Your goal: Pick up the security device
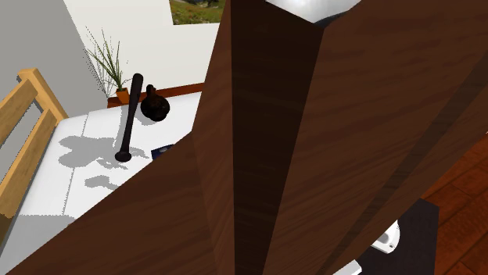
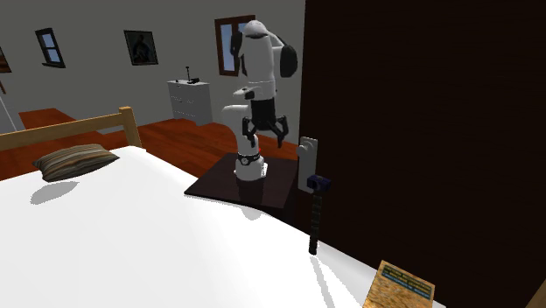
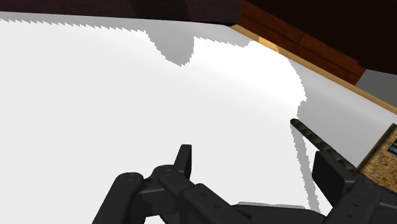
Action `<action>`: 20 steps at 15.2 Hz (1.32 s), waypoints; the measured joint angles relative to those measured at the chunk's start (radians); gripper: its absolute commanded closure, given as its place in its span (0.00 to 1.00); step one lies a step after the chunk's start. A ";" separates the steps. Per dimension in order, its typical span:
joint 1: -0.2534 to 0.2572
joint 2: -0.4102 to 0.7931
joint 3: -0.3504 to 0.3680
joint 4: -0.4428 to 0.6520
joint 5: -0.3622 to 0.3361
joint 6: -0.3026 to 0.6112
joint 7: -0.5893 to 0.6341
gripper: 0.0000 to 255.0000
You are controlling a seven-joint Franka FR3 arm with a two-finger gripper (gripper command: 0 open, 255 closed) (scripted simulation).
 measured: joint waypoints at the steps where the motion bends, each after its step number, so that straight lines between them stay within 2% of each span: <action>1: 0.002 0.025 0.017 0.008 0.002 0.029 0.015 0.00; 6: 0.010 0.161 0.106 0.092 -0.012 0.141 0.112 0.00; 9: 0.007 0.260 0.160 0.156 -0.048 0.208 0.180 0.00; 15: 0.013 0.456 0.252 0.314 -0.184 0.295 0.348 0.00; 20: 0.018 0.512 0.262 0.304 -0.229 0.362 0.387 0.00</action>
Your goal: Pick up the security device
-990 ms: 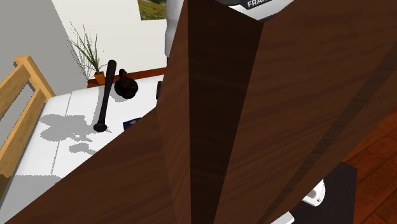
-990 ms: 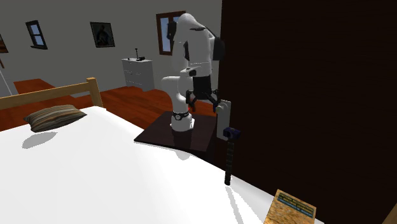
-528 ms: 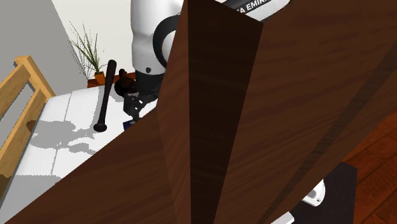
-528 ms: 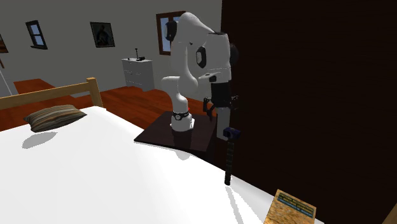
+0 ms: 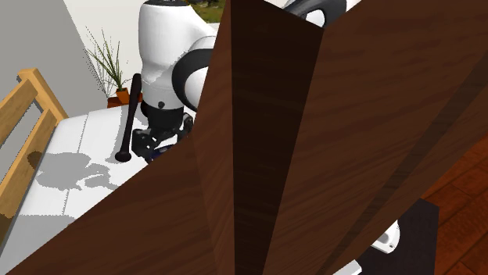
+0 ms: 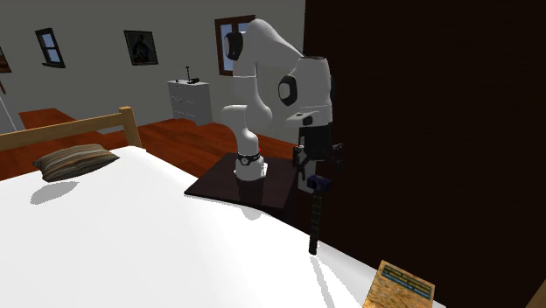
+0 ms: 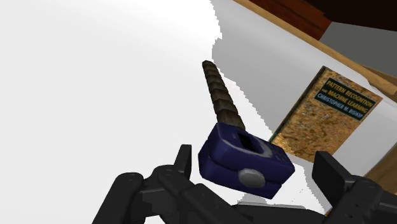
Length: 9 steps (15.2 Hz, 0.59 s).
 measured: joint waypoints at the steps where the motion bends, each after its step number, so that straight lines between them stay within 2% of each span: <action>1: 0.000 0.006 0.000 -0.007 -0.004 0.012 0.002 0.00; 3: 0.000 0.016 0.000 -0.018 -0.013 0.032 0.008 0.00; 4: 0.001 0.019 0.000 -0.022 -0.015 0.038 0.009 1.00; 9: 0.000 0.021 0.000 -0.022 -0.017 0.044 0.009 1.00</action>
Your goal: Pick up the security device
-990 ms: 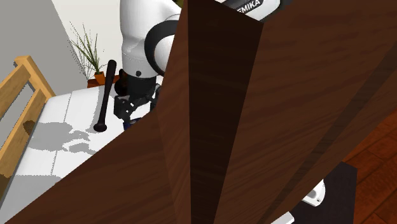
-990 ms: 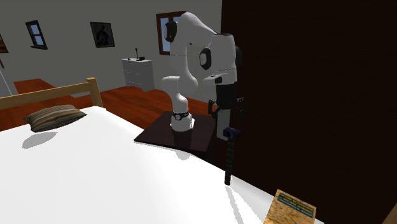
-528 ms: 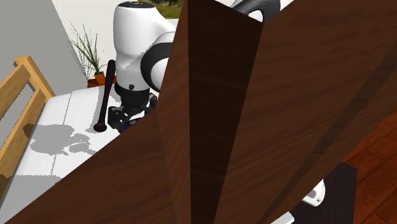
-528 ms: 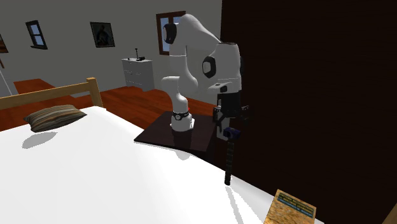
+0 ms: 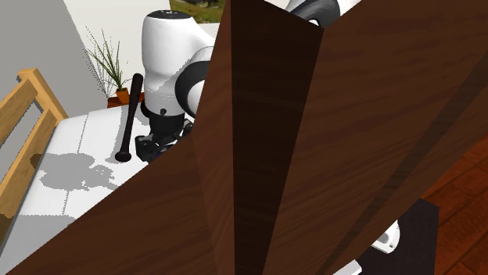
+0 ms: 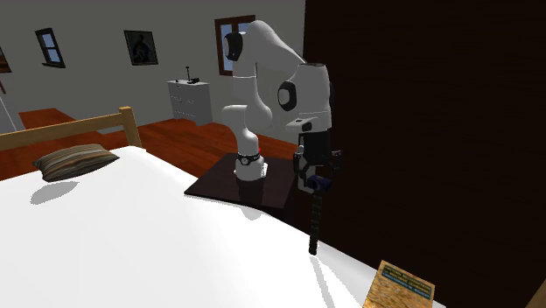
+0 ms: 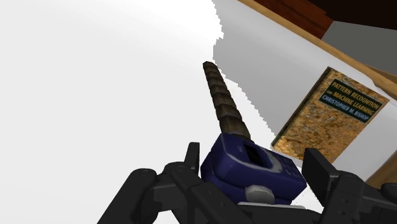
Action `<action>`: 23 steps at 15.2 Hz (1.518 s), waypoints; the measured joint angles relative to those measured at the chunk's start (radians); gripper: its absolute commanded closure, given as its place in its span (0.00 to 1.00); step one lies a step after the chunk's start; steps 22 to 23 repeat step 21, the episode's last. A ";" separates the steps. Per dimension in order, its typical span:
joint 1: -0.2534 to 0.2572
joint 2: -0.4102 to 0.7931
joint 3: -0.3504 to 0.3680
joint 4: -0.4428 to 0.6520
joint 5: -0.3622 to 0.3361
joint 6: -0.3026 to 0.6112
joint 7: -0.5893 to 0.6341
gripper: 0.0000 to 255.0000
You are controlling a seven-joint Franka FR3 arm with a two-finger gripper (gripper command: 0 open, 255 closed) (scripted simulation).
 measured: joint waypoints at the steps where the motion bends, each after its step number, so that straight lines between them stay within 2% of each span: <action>1: 0.000 0.000 0.000 0.000 0.000 0.000 0.000 1.00; 6: 0.000 -0.002 0.000 0.002 0.002 -0.004 0.000 1.00; 20: -0.004 -0.071 -0.006 0.116 0.052 -0.179 -0.034 1.00; 23: -0.003 -0.073 -0.006 0.123 0.053 -0.188 -0.034 1.00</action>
